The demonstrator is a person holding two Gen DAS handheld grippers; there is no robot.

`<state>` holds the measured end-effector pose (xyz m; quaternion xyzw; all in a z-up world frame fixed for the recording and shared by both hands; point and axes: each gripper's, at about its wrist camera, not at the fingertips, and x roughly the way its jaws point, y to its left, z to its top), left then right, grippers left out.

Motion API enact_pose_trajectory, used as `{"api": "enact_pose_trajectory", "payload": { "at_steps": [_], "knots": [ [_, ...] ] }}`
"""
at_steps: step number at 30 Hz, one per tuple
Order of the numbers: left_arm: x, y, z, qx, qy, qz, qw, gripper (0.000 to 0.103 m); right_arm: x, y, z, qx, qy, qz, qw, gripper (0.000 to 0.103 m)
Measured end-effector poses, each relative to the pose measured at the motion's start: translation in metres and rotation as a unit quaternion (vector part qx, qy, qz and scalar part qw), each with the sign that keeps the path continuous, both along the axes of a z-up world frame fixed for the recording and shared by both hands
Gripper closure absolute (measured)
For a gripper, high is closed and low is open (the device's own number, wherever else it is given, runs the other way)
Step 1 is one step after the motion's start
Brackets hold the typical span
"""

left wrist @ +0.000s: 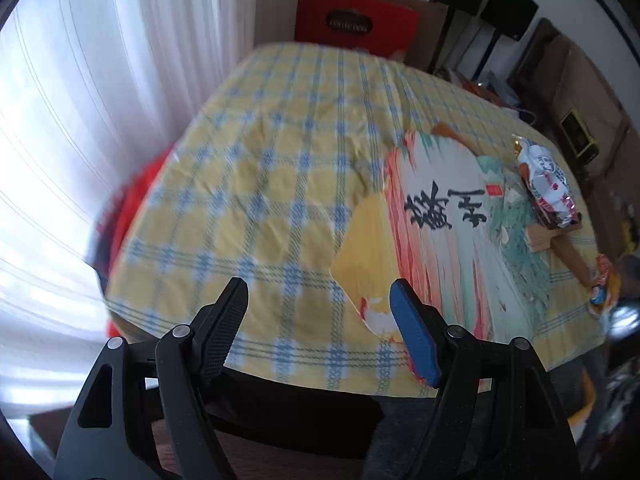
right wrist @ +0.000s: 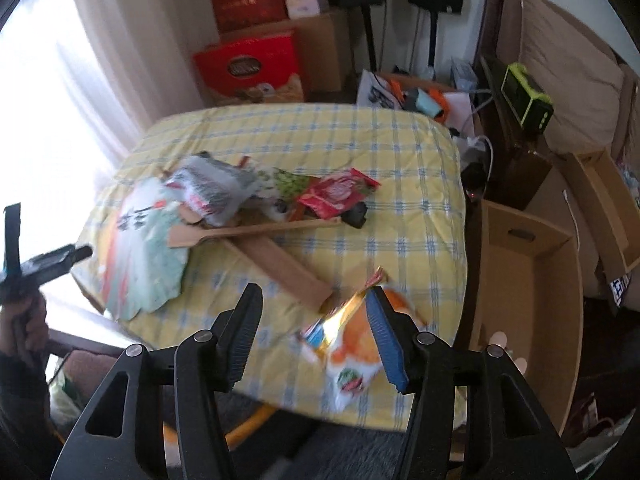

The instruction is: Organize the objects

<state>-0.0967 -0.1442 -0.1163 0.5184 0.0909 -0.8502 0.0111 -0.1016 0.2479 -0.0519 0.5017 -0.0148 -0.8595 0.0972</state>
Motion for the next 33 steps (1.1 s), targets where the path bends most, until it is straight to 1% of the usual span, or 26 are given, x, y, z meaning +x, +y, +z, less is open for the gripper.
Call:
{"api": "enact_pose_trajectory", "payload": {
  "at_steps": [2, 5, 6, 7, 9, 11, 13, 15, 16, 17, 21, 22, 25, 26, 27, 29, 30, 31, 33],
  "knots": [
    [-0.001, 0.0, -0.005, -0.003, -0.002, 0.0, 1.0, 0.032, -0.013, 0.004, -0.008, -0.001, -0.011, -0.011, 1.0, 0.048],
    [-0.002, -0.004, -0.007, 0.016, -0.002, 0.0, 0.9999, 0.032, -0.038, 0.004, -0.02, -0.009, -0.027, -0.013, 1.0, 0.048],
    [-0.002, -0.004, -0.01, 0.029, -0.005, -0.003, 0.9996, 0.033, -0.047, 0.0, -0.024, 0.002, -0.031, -0.005, 1.0, 0.048],
    [-0.003, -0.004, -0.011, 0.031, -0.007, -0.005, 0.9995, 0.033, -0.054, -0.003, -0.027, 0.015, -0.036, 0.002, 0.999, 0.048],
    [-0.004, -0.003, -0.015, 0.029, -0.007, -0.01, 0.9995, 0.033, -0.069, -0.009, -0.031, 0.028, -0.042, 0.013, 0.999, 0.048],
    [-0.005, -0.003, -0.013, 0.03, -0.002, -0.013, 0.9995, 0.033, -0.083, -0.013, -0.035, 0.025, -0.05, 0.018, 0.998, 0.048],
    [-0.007, -0.004, -0.013, 0.032, -0.001, -0.013, 0.9994, 0.033, -0.094, -0.016, -0.042, 0.015, -0.065, 0.025, 0.997, 0.048],
    [-0.007, -0.004, -0.013, 0.032, 0.001, -0.013, 0.9994, 0.033, -0.102, -0.018, -0.051, 0.015, -0.081, 0.028, 0.996, 0.049],
    [-0.009, -0.004, -0.013, 0.032, 0.003, -0.012, 0.9994, 0.033, -0.102, -0.018, -0.053, 0.014, -0.083, 0.029, 0.996, 0.049],
    [-0.008, -0.004, -0.013, 0.032, 0.003, -0.011, 0.9994, 0.033, -0.101, -0.018, -0.052, 0.008, -0.077, 0.031, 0.997, 0.046],
    [-0.009, -0.002, -0.013, 0.027, 0.002, -0.012, 0.9996, 0.032, -0.097, -0.021, -0.053, -0.005, -0.072, 0.048, 0.996, 0.048],
    [-0.009, -0.001, -0.013, 0.027, 0.002, -0.013, 0.9996, 0.032, -0.095, -0.021, -0.053, -0.013, -0.074, 0.051, 0.996, 0.052],
    [-0.01, 0.001, -0.013, 0.036, 0.001, -0.02, 0.9991, 0.033, -0.093, -0.024, -0.051, -0.011, -0.07, 0.053, 0.996, 0.054],
    [-0.01, 0.004, -0.013, 0.04, 0.002, -0.025, 0.9989, 0.033, -0.092, -0.025, -0.051, -0.013, -0.071, 0.055, 0.996, 0.057],
    [-0.01, 0.006, -0.013, 0.038, 0.002, -0.028, 0.9989, 0.033, -0.091, -0.026, -0.051, -0.019, -0.072, 0.058, 0.996, 0.06],
    [-0.01, 0.01, -0.013, 0.026, 0.0, -0.031, 0.9992, 0.032, -0.086, -0.028, -0.049, -0.038, -0.075, 0.066, 0.994, 0.072],
    [-0.01, 0.01, -0.013, 0.025, -0.001, -0.031, 0.9992, 0.033, -0.083, -0.03, -0.046, -0.039, -0.073, 0.067, 0.994, 0.072],
    [-0.01, 0.01, -0.013, 0.027, -0.001, -0.031, 0.9992, 0.033, -0.078, -0.034, -0.043, -0.024, -0.067, 0.068, 0.995, 0.072],
    [-0.009, 0.005, -0.013, 0.032, -0.005, -0.024, 0.9992, 0.034, -0.07, -0.036, -0.038, -0.014, -0.068, 0.07, 0.995, 0.072]
  ]
}}
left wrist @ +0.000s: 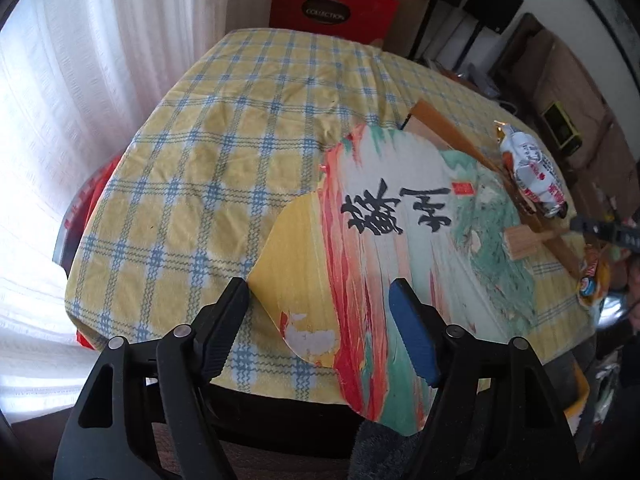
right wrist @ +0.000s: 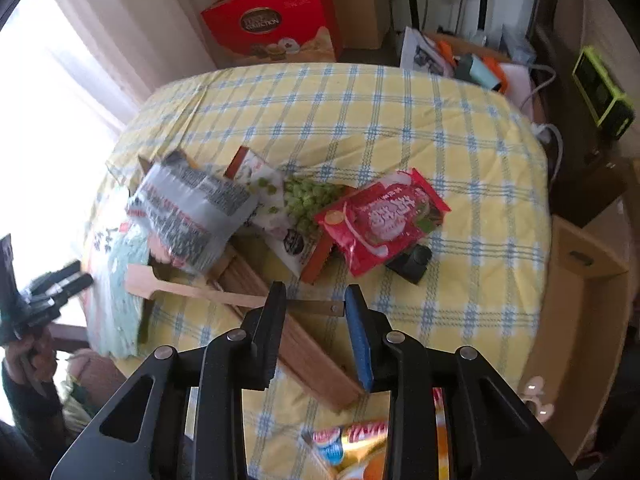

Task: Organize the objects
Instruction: 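Move the left tool to the calligraphy paper fan edge while the right tool reaches its wooden handle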

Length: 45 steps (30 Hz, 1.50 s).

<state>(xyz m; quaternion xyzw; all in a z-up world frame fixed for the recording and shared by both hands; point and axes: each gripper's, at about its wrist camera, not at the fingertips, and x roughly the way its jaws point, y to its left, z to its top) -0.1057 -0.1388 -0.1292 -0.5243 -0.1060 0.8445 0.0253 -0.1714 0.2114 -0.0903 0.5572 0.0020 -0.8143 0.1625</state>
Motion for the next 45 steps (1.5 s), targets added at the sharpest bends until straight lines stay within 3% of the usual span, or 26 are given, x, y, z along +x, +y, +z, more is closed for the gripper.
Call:
{"api": "enact_pose_trajectory", "payload": {
  "at_steps": [8, 11, 13, 16, 20, 22, 25, 27, 30, 35, 37, 39, 45],
  "knots": [
    [0.02, -0.014, 0.023, 0.01, 0.011, 0.012, 0.9998, 0.036, 0.063, -0.011, 0.029, 0.012, 0.033, 0.012, 0.999, 0.07],
    [0.021, -0.017, 0.02, 0.025, 0.009, 0.01, 0.9996, 0.043, 0.085, -0.022, 0.024, 0.032, 0.038, 0.048, 0.998, 0.07],
    [0.019, -0.015, 0.016, 0.039, -0.001, 0.005, 0.9992, 0.044, 0.092, -0.028, 0.016, 0.02, 0.028, 0.072, 0.997, 0.07],
    [0.02, -0.006, 0.015, 0.011, 0.002, 0.001, 0.9999, 0.044, 0.098, -0.032, 0.002, 0.05, 0.017, 0.08, 0.995, 0.073],
    [0.023, -0.018, 0.02, 0.007, 0.008, 0.018, 0.9998, 0.044, 0.104, -0.027, -0.001, 0.082, 0.034, 0.084, 0.993, 0.072],
    [0.024, -0.033, 0.019, -0.004, 0.002, 0.04, 0.9992, 0.044, 0.113, -0.03, 0.002, 0.097, 0.068, 0.113, 0.987, 0.066],
    [0.025, -0.046, 0.009, -0.003, -0.023, 0.054, 0.9983, 0.044, 0.119, -0.044, 0.0, 0.164, 0.109, 0.163, 0.967, 0.058],
    [0.029, -0.049, 0.003, 0.004, -0.035, 0.057, 0.9978, 0.044, 0.115, -0.054, -0.007, 0.191, 0.108, 0.189, 0.957, 0.058],
    [0.037, -0.046, -0.001, 0.002, -0.037, 0.052, 0.998, 0.044, 0.11, -0.063, -0.015, 0.179, 0.095, 0.212, 0.956, 0.06],
    [0.053, -0.041, -0.01, 0.024, -0.042, 0.037, 0.9981, 0.042, 0.099, -0.078, -0.033, 0.15, 0.053, 0.226, 0.961, 0.076],
    [0.057, -0.04, -0.011, 0.051, -0.043, 0.031, 0.9973, 0.042, 0.102, -0.082, -0.034, 0.144, 0.05, 0.231, 0.961, 0.077],
    [0.059, -0.041, -0.017, 0.11, -0.047, 0.022, 0.9926, 0.042, 0.105, -0.083, -0.033, 0.144, 0.046, 0.233, 0.961, 0.078],
    [0.057, -0.036, -0.022, 0.162, -0.046, 0.037, 0.985, 0.044, 0.12, -0.086, -0.032, 0.142, 0.027, 0.242, 0.96, 0.086]
  ]
}}
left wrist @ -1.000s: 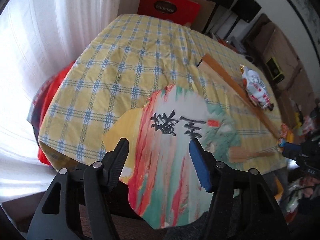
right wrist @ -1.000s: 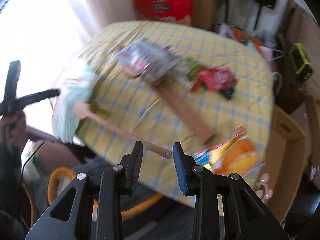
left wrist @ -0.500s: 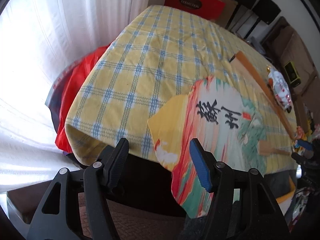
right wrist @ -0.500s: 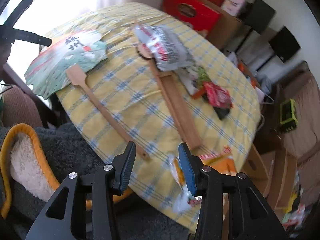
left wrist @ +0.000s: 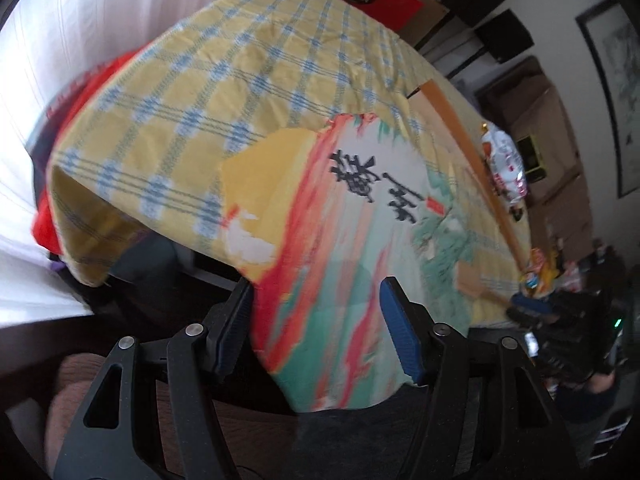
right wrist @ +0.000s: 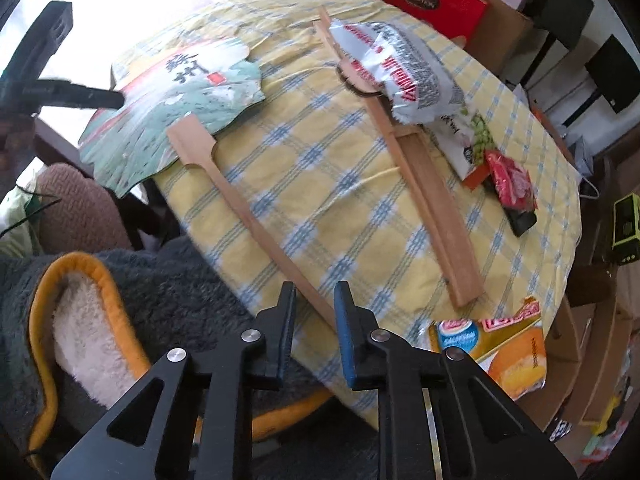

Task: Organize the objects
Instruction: 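Move the left tool to the calligraphy paper fan edge while the right tool reaches its wooden handle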

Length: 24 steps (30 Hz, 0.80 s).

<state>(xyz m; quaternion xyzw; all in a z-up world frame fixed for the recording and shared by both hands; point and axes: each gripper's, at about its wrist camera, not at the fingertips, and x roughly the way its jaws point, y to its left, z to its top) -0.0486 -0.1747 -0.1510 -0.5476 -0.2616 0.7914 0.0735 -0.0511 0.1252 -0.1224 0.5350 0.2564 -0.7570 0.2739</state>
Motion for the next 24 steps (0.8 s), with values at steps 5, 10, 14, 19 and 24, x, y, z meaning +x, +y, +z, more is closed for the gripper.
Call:
{"api": "enact_pose_trajectory", "payload": {
  "at_steps": [5, 10, 14, 19, 24],
  "knots": [
    [0.005, 0.002, 0.003, 0.009, 0.001, 0.005, 0.9999, 0.063, 0.015, -0.005, 0.001, 0.009, 0.007, 0.004, 1.0, 0.088],
    [0.015, 0.007, 0.017, -0.009, 0.019, -0.002, 0.9998, 0.071, 0.028, -0.013, 0.004, 0.001, 0.006, 0.017, 1.0, 0.091],
    [0.022, 0.011, 0.027, 0.045, 0.027, -0.027, 0.9983, 0.081, 0.037, -0.02, 0.005, -0.023, -0.007, 0.027, 0.999, 0.096],
    [0.023, 0.02, 0.031, 0.081, 0.027, -0.044, 0.9954, 0.084, 0.042, -0.019, -0.004, -0.042, -0.02, 0.022, 0.999, 0.097],
    [0.023, 0.018, 0.029, 0.072, 0.023, -0.028, 0.9967, 0.084, 0.042, -0.007, 0.01, -0.061, 0.014, 0.005, 0.998, 0.096]
  ]
}}
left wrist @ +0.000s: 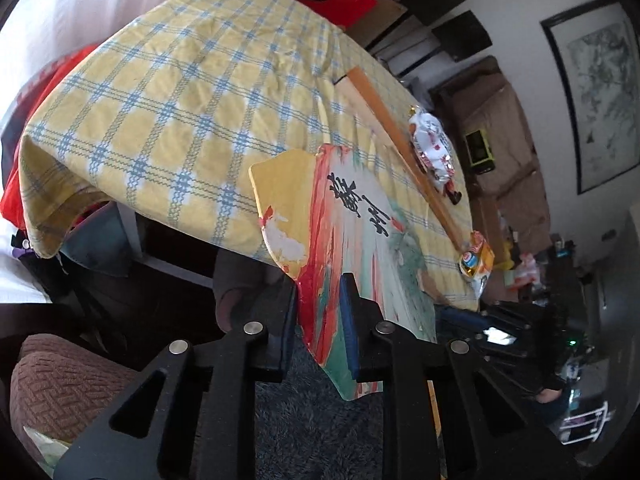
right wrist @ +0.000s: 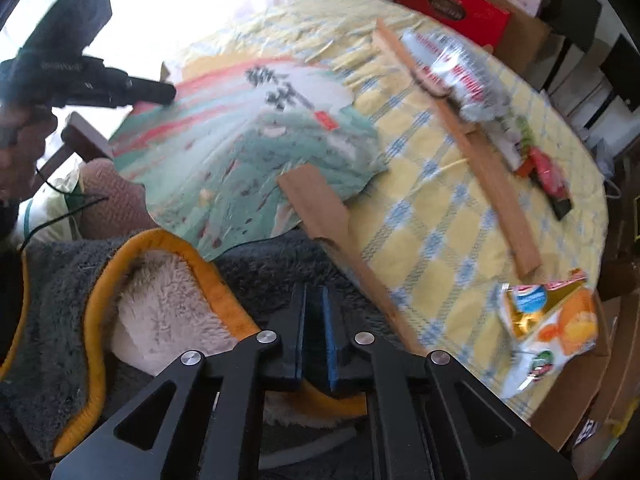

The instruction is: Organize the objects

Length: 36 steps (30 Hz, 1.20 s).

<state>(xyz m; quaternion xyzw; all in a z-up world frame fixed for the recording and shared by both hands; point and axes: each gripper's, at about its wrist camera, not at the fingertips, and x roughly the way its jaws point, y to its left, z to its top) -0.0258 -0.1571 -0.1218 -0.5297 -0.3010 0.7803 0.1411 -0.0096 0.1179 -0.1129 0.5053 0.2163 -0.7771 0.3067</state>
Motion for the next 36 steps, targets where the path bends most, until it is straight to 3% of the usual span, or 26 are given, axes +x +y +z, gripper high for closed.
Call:
{"api": "enact_pose_trajectory", "payload": {
  "at_steps": [6, 10, 14, 18, 19, 20, 22, 23, 24, 28, 30, 31, 33, 36],
  "knots": [
    [0.001, -0.008, -0.004, 0.02, -0.014, 0.023, 0.9994, 0.086, -0.002, 0.023, 0.008, 0.036, 0.075, -0.037, 0.996, 0.093],
    [0.003, -0.005, 0.005, 0.008, -0.012, 0.02, 0.9997, 0.087, 0.014, 0.039, 0.011, 0.049, 0.141, -0.058, 0.987, 0.091],
    [0.013, -0.004, 0.009, 0.015, -0.023, 0.025, 0.9993, 0.088, 0.042, 0.034, -0.007, 0.13, 0.195, -0.029, 0.972, 0.088],
    [0.02, -0.009, 0.007, 0.035, -0.044, 0.03, 0.998, 0.089, 0.061, 0.037, -0.024, 0.16, 0.215, -0.019, 0.963, 0.084],
    [0.02, -0.008, 0.008, 0.037, -0.045, 0.031, 0.9979, 0.089, 0.064, 0.039, -0.028, 0.165, 0.224, -0.019, 0.96, 0.078],
    [0.019, -0.008, 0.008, 0.036, -0.045, 0.031, 0.9979, 0.089, 0.066, 0.039, -0.032, 0.172, 0.232, -0.019, 0.957, 0.066],
    [0.019, -0.006, 0.007, 0.036, -0.048, 0.03, 0.9978, 0.089, 0.071, 0.036, -0.043, 0.209, 0.264, -0.007, 0.942, 0.048],
    [0.019, -0.005, 0.007, 0.037, -0.05, 0.026, 0.9977, 0.089, 0.073, 0.035, -0.05, 0.228, 0.279, 0.0, 0.933, 0.047],
    [0.019, -0.004, 0.007, 0.039, -0.051, 0.023, 0.9977, 0.089, 0.075, 0.033, -0.056, 0.247, 0.295, 0.007, 0.923, 0.047],
    [0.02, -0.002, 0.008, 0.044, -0.052, 0.021, 0.9975, 0.089, 0.075, 0.027, -0.067, 0.268, 0.329, 0.009, 0.906, 0.048],
    [0.019, -0.002, 0.008, 0.046, -0.053, 0.019, 0.9974, 0.089, 0.07, 0.026, -0.072, 0.283, 0.338, 0.005, 0.898, 0.064],
    [0.019, -0.002, 0.008, 0.049, -0.054, 0.019, 0.9972, 0.089, 0.067, 0.027, -0.073, 0.284, 0.335, 0.0, 0.898, 0.075],
    [0.019, -0.002, 0.009, 0.05, -0.055, 0.016, 0.9971, 0.089, 0.063, 0.028, -0.071, 0.274, 0.325, -0.008, 0.905, 0.078],
    [0.02, -0.002, 0.012, 0.05, -0.051, 0.014, 0.9973, 0.089, 0.065, 0.027, -0.071, 0.273, 0.324, -0.002, 0.906, 0.087]
  ]
}}
